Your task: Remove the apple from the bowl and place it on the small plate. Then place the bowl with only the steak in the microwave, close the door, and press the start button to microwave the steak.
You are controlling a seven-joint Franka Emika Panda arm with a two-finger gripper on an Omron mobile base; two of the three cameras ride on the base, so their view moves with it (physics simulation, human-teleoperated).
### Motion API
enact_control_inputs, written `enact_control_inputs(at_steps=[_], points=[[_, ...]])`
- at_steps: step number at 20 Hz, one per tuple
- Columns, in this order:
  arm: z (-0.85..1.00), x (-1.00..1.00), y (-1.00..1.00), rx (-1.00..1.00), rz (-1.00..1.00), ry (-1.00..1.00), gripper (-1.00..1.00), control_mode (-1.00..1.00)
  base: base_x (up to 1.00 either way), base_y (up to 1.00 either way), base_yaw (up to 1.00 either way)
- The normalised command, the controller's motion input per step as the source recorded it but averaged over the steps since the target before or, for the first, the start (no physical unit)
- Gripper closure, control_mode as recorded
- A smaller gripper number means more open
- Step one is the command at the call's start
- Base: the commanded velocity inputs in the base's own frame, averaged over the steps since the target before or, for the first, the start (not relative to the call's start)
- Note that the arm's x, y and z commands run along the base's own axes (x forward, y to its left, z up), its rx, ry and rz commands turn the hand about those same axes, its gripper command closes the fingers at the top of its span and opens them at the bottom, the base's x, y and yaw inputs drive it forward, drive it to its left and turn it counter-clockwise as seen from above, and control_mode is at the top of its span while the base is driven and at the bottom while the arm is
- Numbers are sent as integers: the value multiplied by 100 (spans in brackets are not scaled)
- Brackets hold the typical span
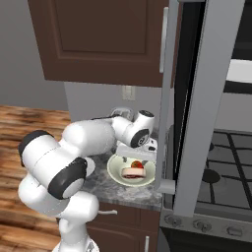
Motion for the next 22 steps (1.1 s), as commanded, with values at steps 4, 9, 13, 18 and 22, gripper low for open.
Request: enact_control_inputs(at_steps=[4,9,13,18,22], points=[[-21,21,0,0,0,3,-100,-100,0,0,0],[-6,27,0,0,0,11,-100,-100,0,0,0],[-3,25,0,0,0,12,-100,-100,0,0,0],[-23,-18,0,0,0,4,-100,-100,0,0,0],[-31,-48,1,0,0,0,-100,-100,0,0,0]])
